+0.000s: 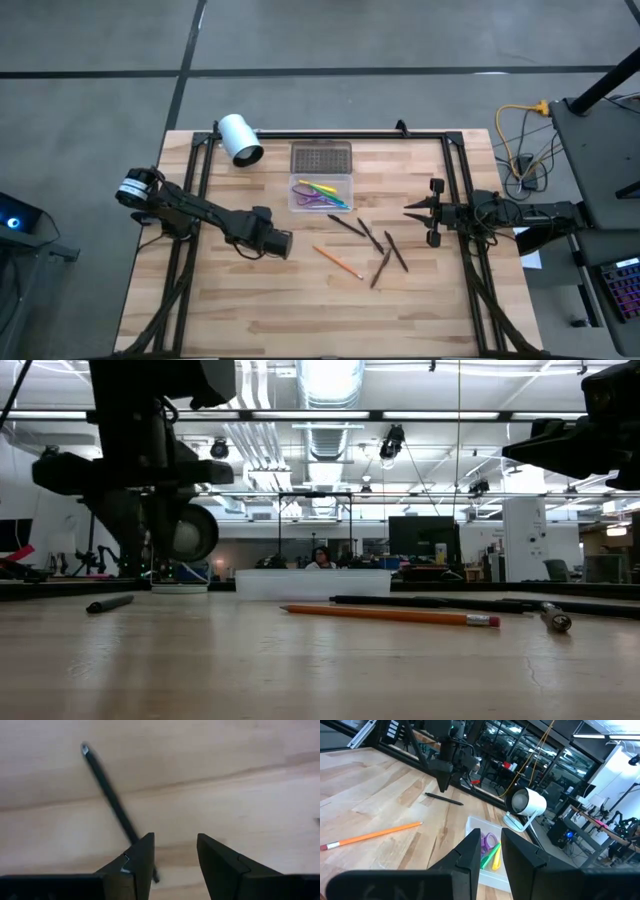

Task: Pick & place school supplies into a supply box
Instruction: Put the black pen into the supply box

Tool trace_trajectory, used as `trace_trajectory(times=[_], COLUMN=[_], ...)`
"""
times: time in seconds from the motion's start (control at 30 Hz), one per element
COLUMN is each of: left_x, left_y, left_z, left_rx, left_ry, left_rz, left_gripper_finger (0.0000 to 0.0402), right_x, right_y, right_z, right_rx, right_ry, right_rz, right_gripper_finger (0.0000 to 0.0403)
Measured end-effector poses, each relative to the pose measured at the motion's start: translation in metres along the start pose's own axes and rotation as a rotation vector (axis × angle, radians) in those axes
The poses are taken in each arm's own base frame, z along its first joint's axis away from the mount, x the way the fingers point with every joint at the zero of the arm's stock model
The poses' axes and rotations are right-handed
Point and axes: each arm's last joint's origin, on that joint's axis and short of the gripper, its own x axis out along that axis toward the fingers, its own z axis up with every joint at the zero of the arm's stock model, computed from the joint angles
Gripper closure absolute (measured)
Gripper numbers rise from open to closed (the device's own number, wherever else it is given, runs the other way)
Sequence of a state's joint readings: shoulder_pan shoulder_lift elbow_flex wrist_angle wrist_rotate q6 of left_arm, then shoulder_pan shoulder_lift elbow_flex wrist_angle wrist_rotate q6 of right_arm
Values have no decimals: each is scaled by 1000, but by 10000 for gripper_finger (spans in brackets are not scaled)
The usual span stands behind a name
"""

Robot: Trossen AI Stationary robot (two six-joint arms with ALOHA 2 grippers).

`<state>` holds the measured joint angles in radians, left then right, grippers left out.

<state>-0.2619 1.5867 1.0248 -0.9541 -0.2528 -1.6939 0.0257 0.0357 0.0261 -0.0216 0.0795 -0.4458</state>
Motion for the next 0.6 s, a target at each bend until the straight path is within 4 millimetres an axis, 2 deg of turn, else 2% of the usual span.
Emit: trace_trajectory(times=[0.23,0.37,0.6], left_x=[0,1,6], left_y=[5,9,13], left_z=[1,4,15], left_rx=[-79,-118,-171], left_ry=[20,88,130], left_rz=[52,118,153], left_gripper_finger=[269,269,269], right_x=[0,0,0], right_y=[0,0,0], right_z=[0,0,0], right_rx=[0,0,0], right_ry=[0,0,0], right_rz=[0,0,0], right_gripper_finger=[335,335,335])
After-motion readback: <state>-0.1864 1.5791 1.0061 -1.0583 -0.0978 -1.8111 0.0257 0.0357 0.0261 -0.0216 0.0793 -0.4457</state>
